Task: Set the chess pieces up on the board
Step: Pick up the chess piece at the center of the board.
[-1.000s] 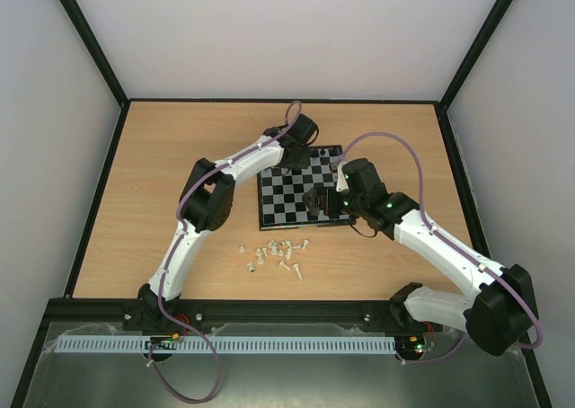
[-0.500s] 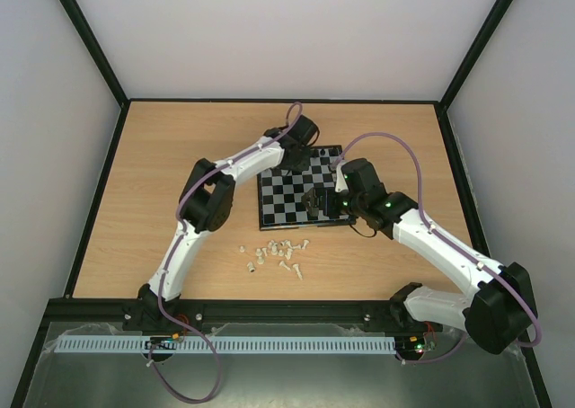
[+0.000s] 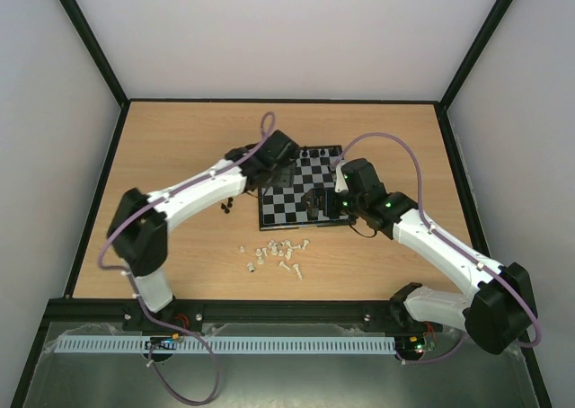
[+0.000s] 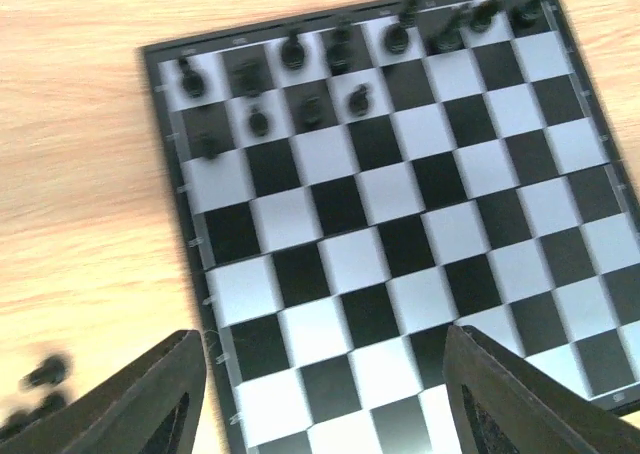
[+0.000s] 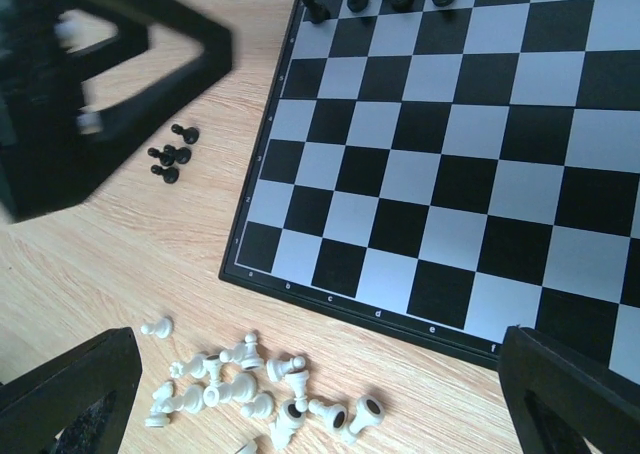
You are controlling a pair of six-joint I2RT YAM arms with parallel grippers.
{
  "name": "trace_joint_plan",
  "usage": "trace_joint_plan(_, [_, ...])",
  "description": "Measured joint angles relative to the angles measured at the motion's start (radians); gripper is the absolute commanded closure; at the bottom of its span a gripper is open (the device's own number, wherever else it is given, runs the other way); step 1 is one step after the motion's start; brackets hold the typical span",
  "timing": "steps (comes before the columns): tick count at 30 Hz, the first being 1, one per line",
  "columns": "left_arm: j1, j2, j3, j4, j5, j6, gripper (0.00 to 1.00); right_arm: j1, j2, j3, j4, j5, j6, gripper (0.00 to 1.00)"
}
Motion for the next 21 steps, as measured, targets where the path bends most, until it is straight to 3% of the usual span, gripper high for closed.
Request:
trace_joint_plan(5, [0.053, -0.186, -0.216, 0.021, -0.058, -0.031, 0.29, 0.000, 0.000, 0.000, 0.000, -0.013, 0.000, 0.01])
trace_joint_plan(10, [0.173, -0.248, -0.406, 0.025, -0.067, -0.049, 0.31, 0.000, 0.005, 0.000, 0.001, -0.020, 0.000, 0.01])
trace_joint_plan(15, [0.249, -0.248, -0.476, 0.064, -0.045, -0.047, 0.36, 0.000, 0.021, 0.000, 0.004, -0.024, 0.000, 0.01])
trace_joint_plan(21, [0.266, -0.185, -0.473, 0.134, -0.016, -0.029, 0.46, 0.000, 0.031, -0.002, 0.005, -0.031, 0.000, 0.01])
